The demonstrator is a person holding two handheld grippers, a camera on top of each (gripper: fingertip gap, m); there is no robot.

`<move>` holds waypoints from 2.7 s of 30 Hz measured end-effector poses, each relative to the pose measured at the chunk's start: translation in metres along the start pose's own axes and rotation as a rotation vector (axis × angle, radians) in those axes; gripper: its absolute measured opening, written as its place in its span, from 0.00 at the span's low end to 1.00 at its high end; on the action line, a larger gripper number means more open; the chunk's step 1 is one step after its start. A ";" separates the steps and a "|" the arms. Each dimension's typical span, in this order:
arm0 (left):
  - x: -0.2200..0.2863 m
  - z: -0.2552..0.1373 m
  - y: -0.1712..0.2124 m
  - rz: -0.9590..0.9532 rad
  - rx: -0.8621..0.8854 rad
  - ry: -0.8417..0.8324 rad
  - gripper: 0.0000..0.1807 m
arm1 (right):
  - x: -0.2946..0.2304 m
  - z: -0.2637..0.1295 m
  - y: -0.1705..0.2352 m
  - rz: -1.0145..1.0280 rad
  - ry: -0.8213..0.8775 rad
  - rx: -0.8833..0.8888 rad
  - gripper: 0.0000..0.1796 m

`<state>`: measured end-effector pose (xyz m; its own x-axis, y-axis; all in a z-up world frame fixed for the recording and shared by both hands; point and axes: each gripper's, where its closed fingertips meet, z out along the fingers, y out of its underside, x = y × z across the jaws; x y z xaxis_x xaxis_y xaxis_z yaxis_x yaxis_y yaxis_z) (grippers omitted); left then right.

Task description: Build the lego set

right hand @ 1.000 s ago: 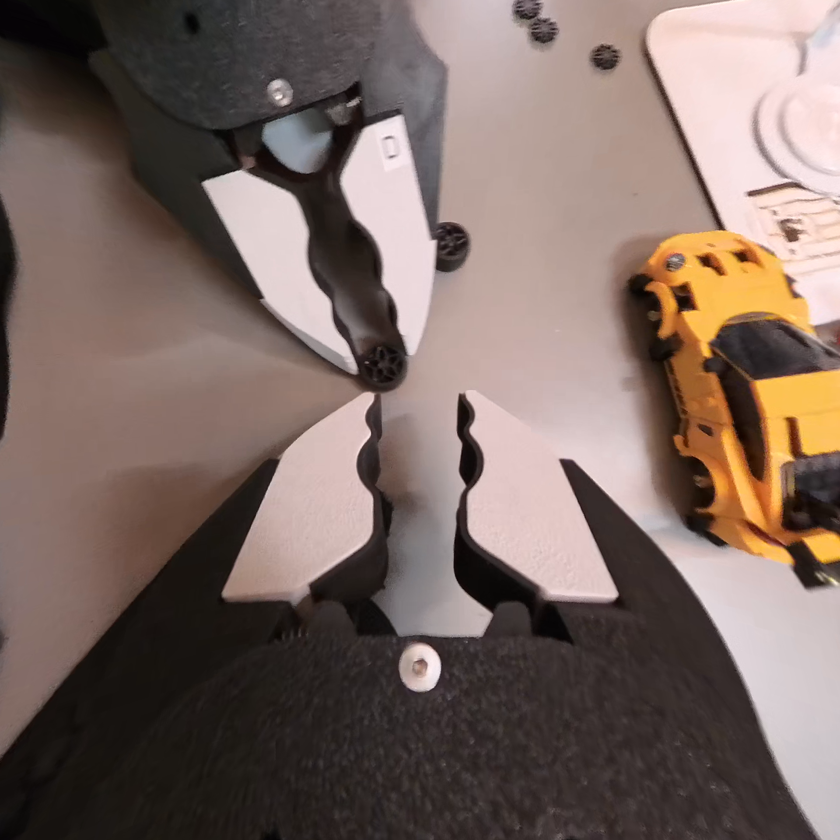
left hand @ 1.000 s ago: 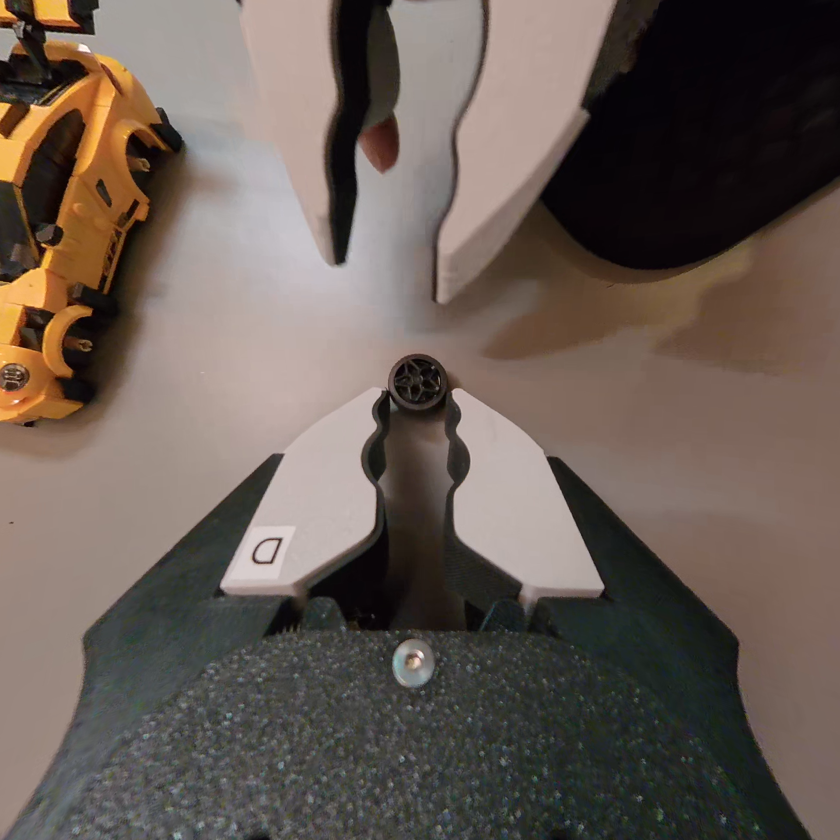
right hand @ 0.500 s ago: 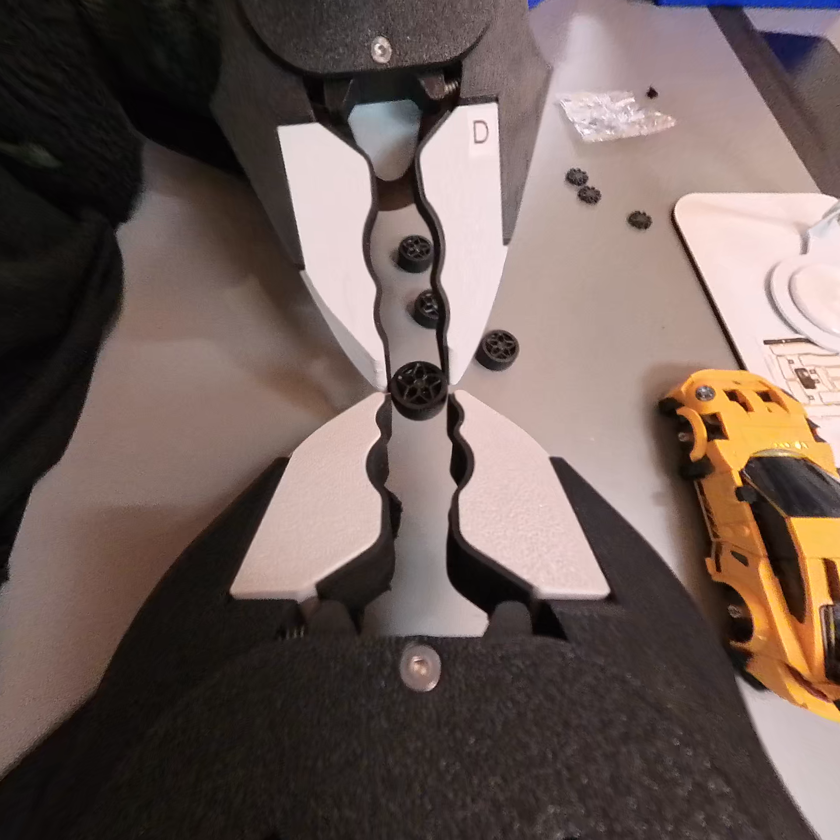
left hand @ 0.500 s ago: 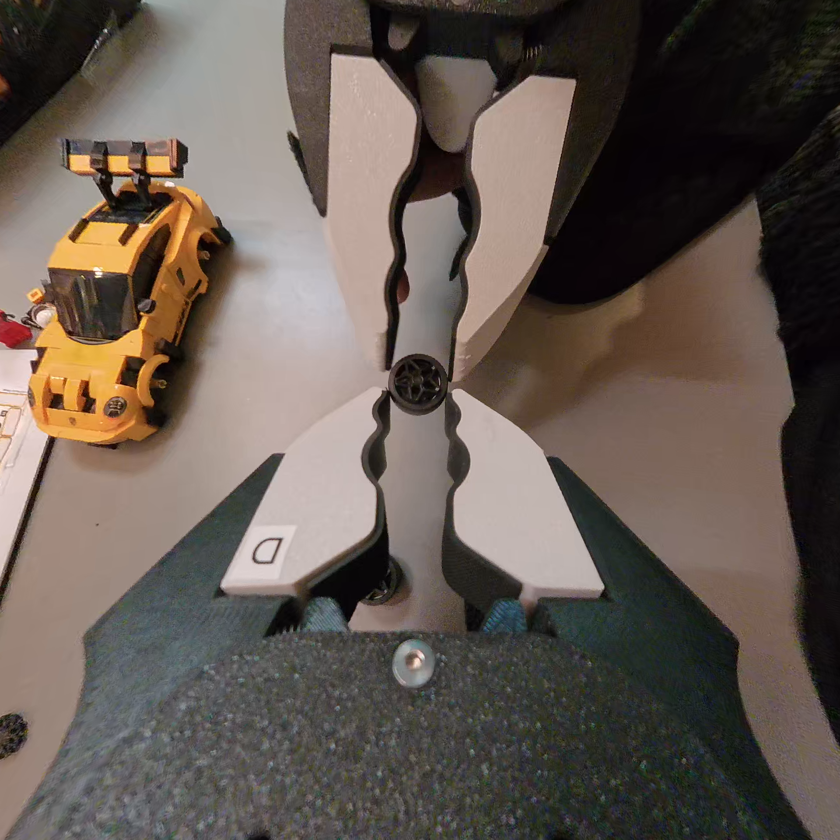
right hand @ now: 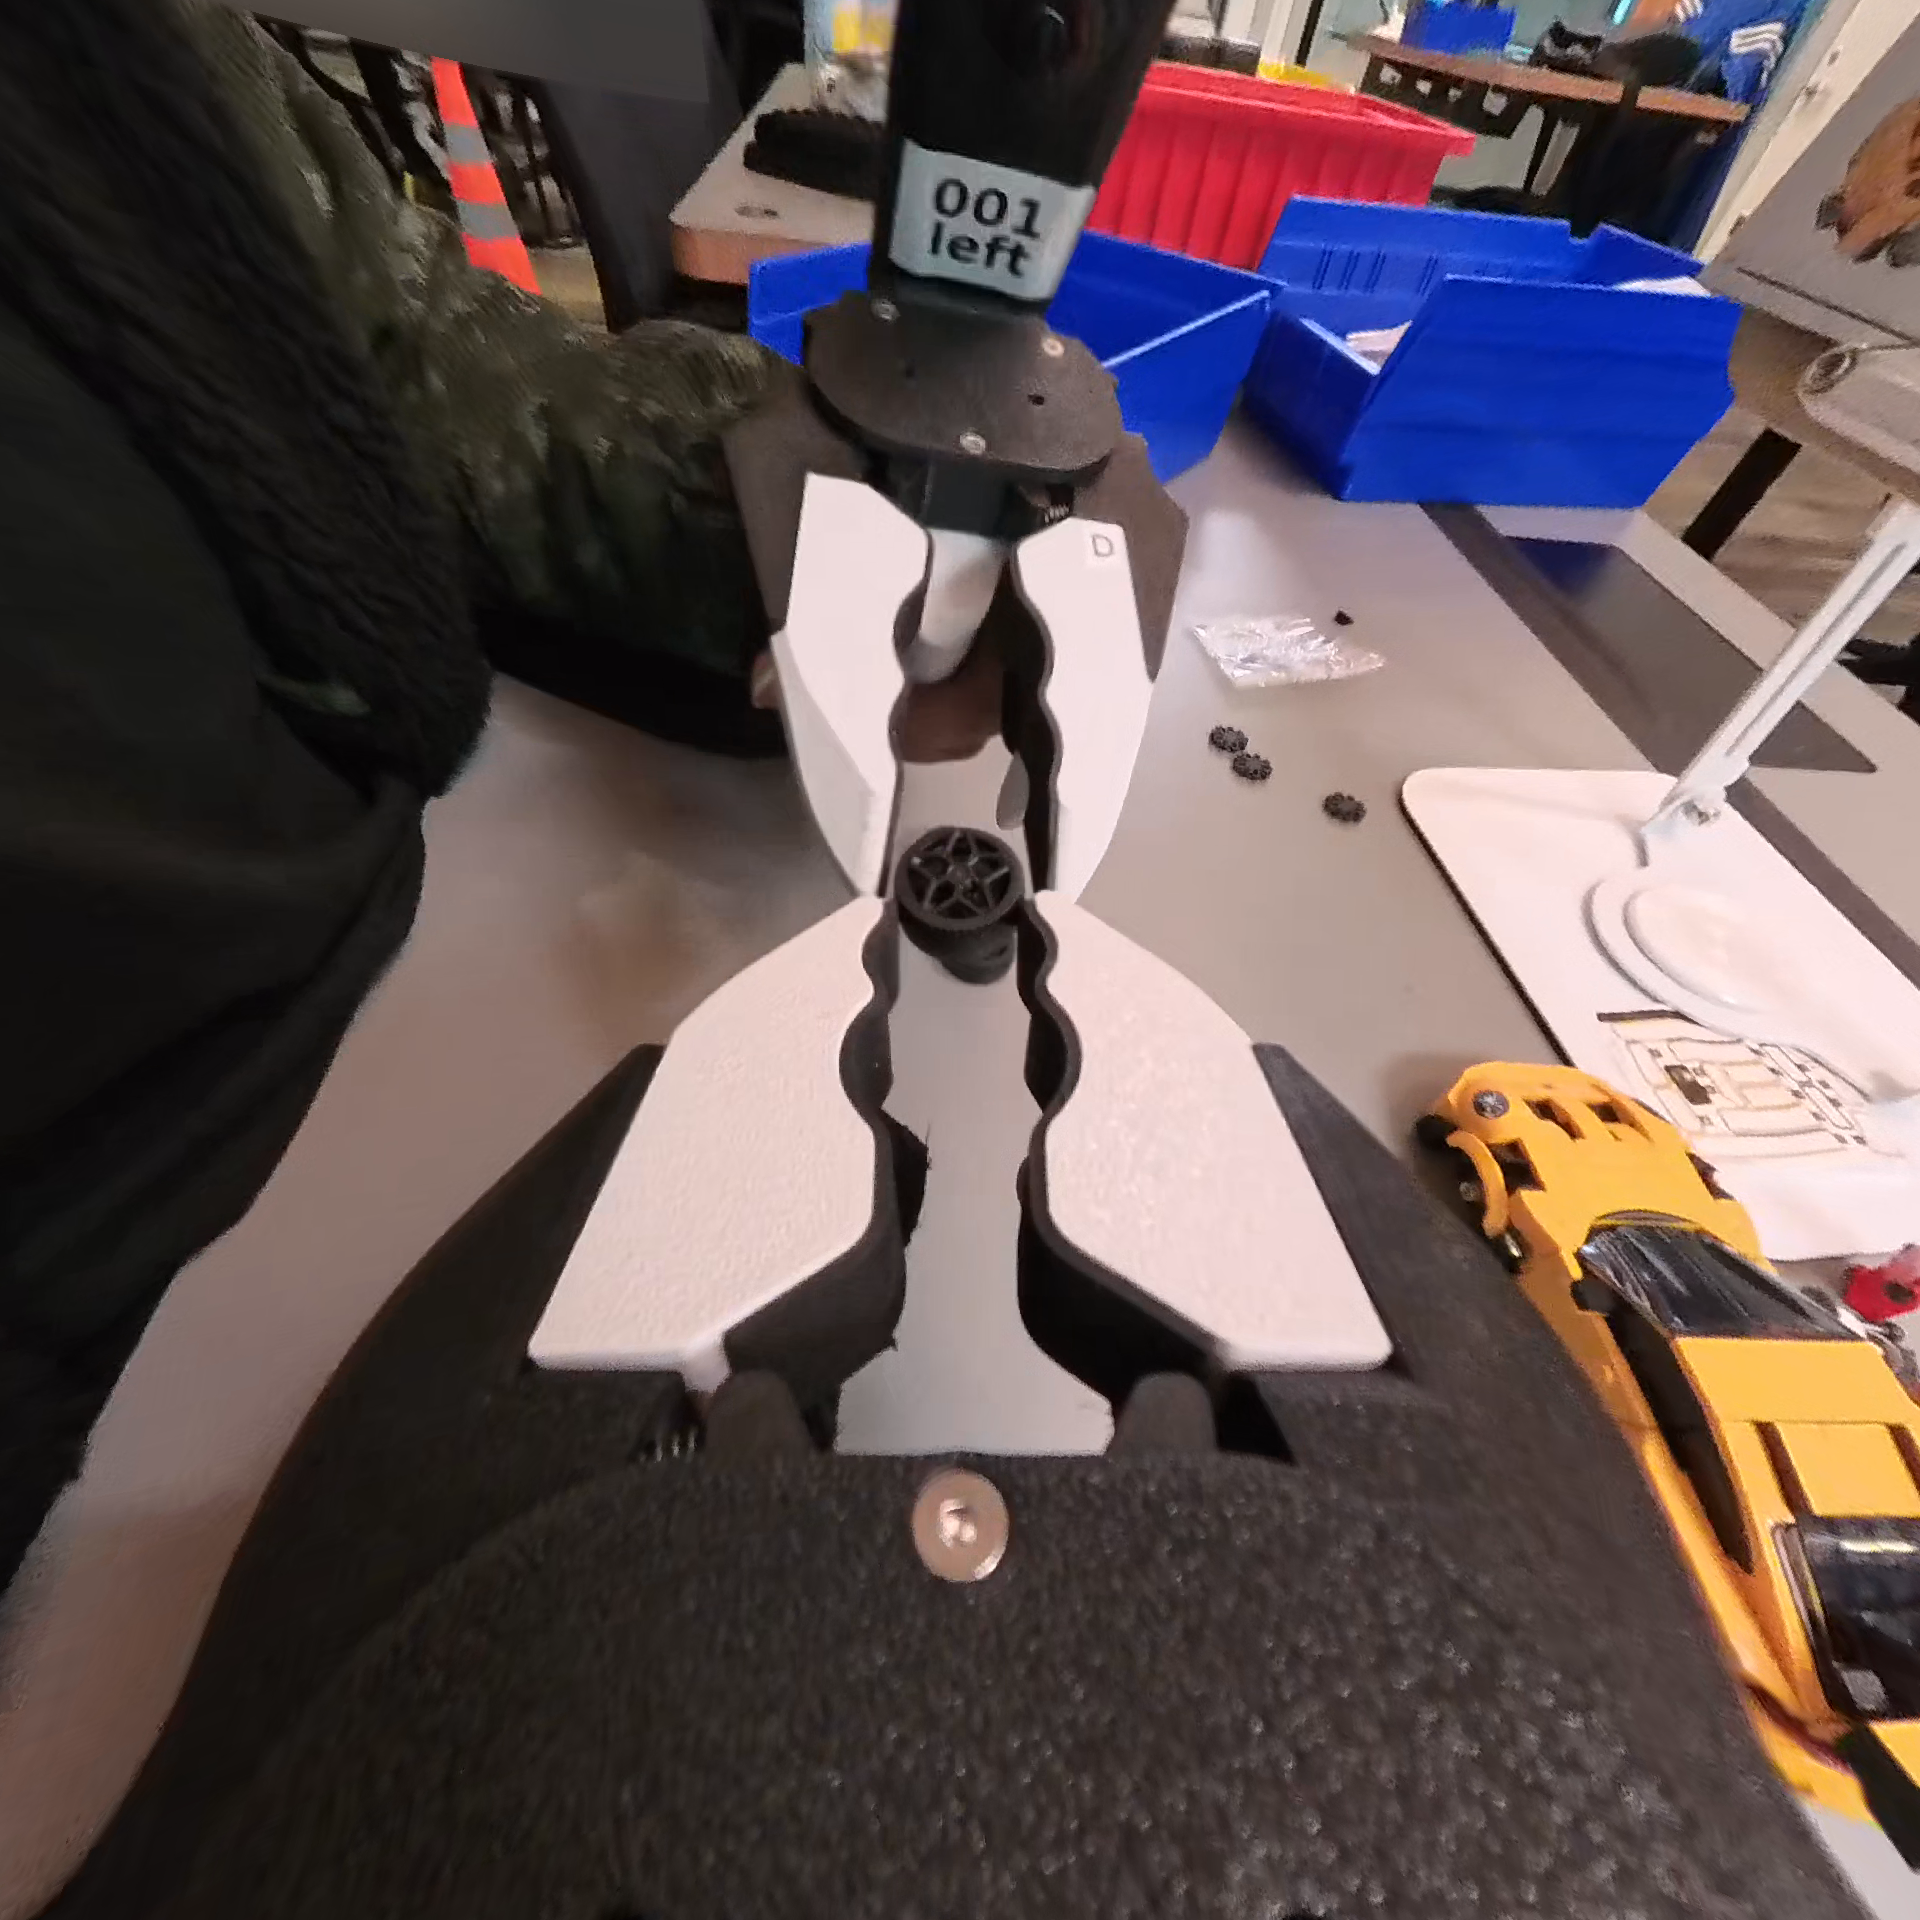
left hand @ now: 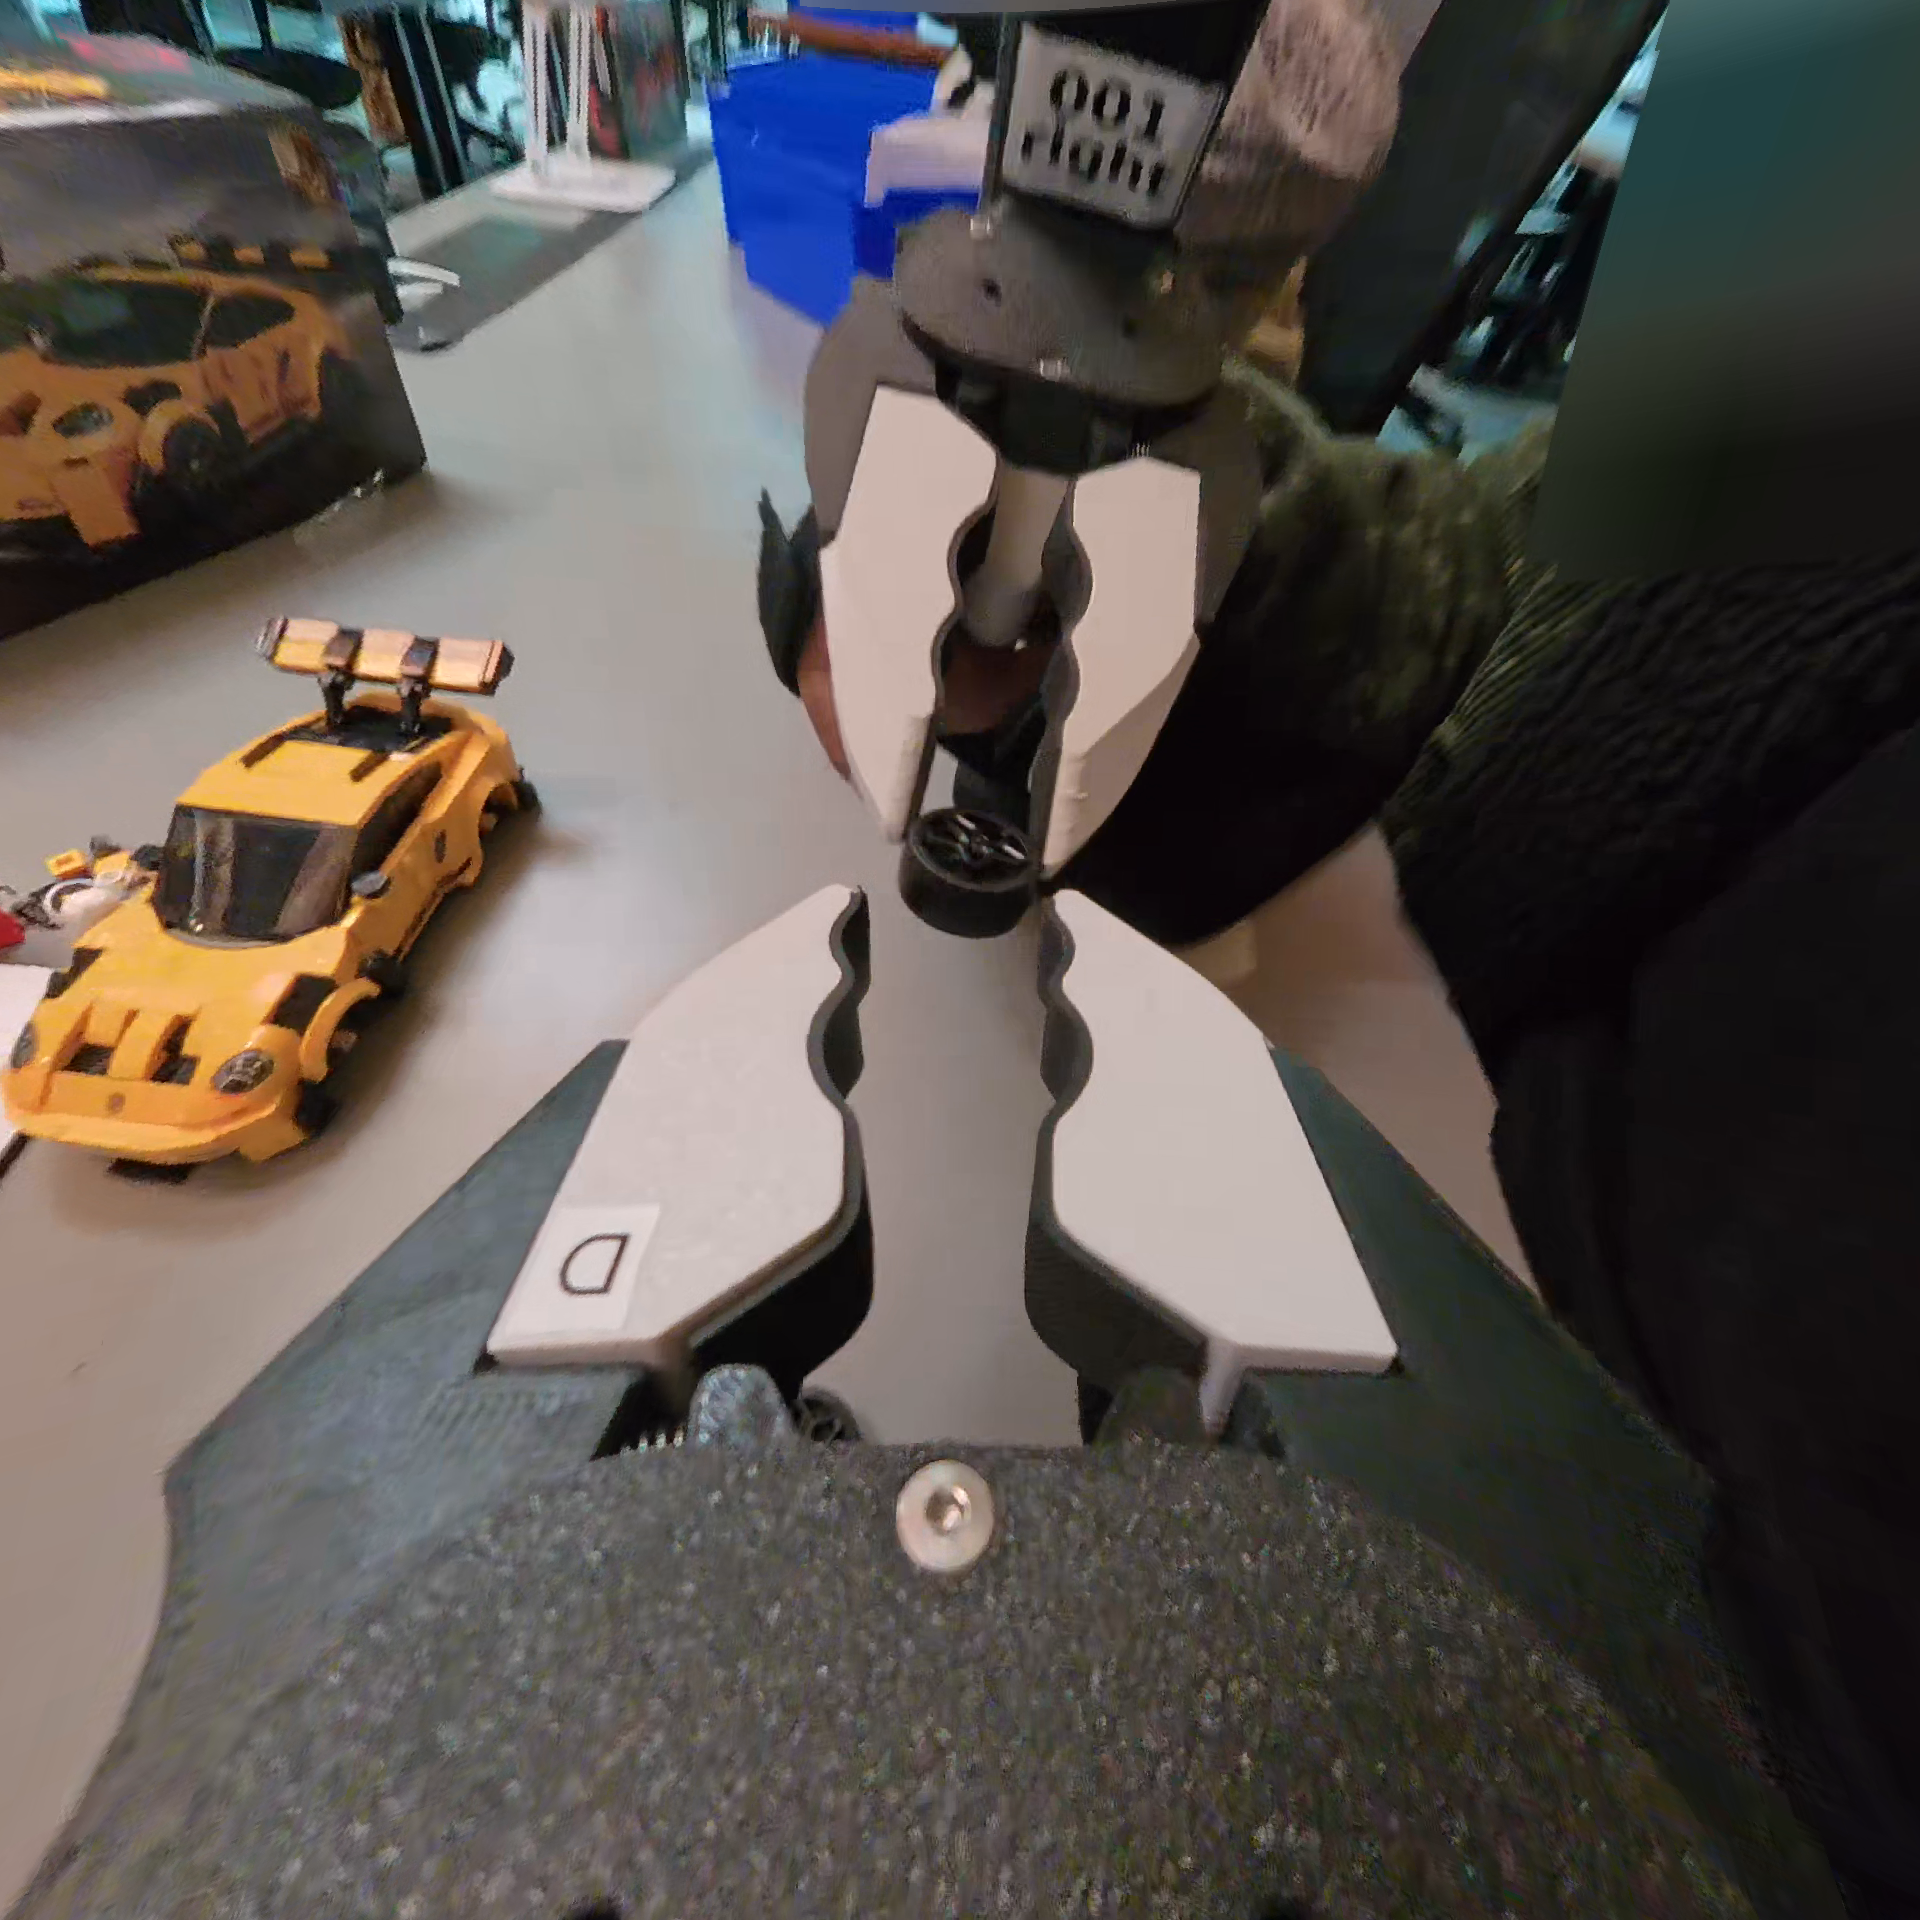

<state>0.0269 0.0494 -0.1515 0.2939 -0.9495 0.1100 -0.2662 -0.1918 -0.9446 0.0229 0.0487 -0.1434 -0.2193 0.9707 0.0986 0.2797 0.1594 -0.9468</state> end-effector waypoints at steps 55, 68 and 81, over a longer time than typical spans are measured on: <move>-0.025 -0.020 -0.031 -0.534 0.277 0.117 0.12 | 0.033 0.010 -0.027 -0.648 0.606 -0.066 0.08; -0.012 -0.023 -0.044 -0.594 0.343 0.220 0.12 | 0.024 0.005 -0.043 -0.616 0.592 0.007 0.07; -0.006 -0.022 -0.046 -0.634 0.355 0.288 0.13 | 0.018 0.005 -0.047 -0.499 0.513 0.072 0.07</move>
<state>0.0169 0.0582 -0.1016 0.0291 -0.7211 0.6922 0.1967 -0.6748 -0.7113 0.0014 0.0580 -0.0989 0.1663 0.7505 0.6396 0.1948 0.6108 -0.7674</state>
